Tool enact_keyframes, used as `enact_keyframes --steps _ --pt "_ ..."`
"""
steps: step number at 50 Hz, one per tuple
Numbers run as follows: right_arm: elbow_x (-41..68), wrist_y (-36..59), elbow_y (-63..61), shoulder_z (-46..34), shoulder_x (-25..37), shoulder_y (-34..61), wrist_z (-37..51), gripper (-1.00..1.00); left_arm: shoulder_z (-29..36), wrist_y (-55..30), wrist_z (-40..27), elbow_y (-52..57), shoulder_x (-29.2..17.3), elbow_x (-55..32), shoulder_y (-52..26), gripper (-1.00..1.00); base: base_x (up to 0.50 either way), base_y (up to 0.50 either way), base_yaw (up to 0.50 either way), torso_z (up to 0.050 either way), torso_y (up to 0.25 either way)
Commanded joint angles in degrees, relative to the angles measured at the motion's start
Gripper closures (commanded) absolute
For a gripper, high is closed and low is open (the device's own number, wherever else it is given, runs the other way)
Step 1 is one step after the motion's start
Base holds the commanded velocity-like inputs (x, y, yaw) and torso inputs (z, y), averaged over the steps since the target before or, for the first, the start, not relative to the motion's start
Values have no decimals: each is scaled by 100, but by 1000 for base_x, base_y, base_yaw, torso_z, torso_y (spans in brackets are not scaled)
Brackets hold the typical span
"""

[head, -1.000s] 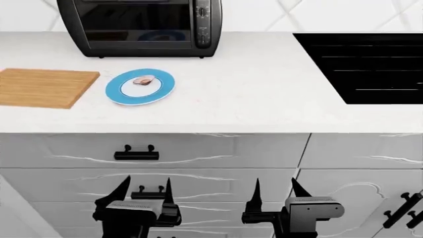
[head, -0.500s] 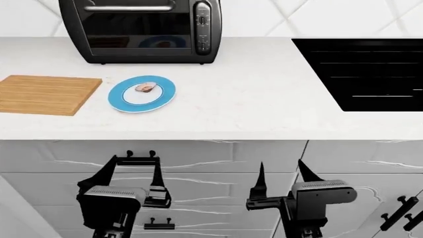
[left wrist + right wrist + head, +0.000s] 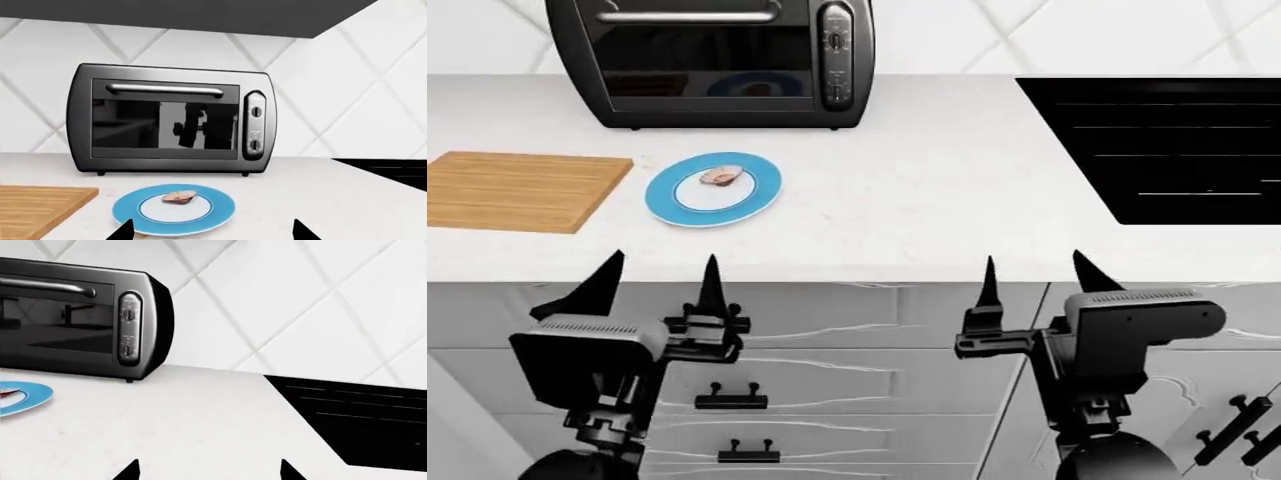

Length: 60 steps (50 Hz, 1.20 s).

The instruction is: Pick the scallop from the plate and place it on the cutting board. Then pick the condiment bottle from the cabinet and place it next to the cutting board.

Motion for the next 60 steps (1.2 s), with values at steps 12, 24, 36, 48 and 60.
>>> enact_keyframes --steps 12,24,36,48,60 --pt "372 1427 -927 82 380 895 -132 -100 -183 -1151 -169 706 -478 -513 -680 -100 0 116 0 3 4" --pt "523 1477 -977 102 370 976 -176 -100 -202 -1113 -232 725 -517 -484 -692 -100 0 500 0 0 0" --pt "614 1468 -925 97 365 995 -192 -100 -213 -1042 -240 667 -533 -497 -667 -100 0 500 0 0 0" --pt "643 1462 -911 62 390 1001 -177 -100 -215 -978 -256 608 -548 -497 -640 -100 0 500 0 0 0" --pt "642 1409 -855 -8 388 1015 -145 -100 -208 -934 -271 608 -571 -504 -617 -100 0 500 0 0 0"
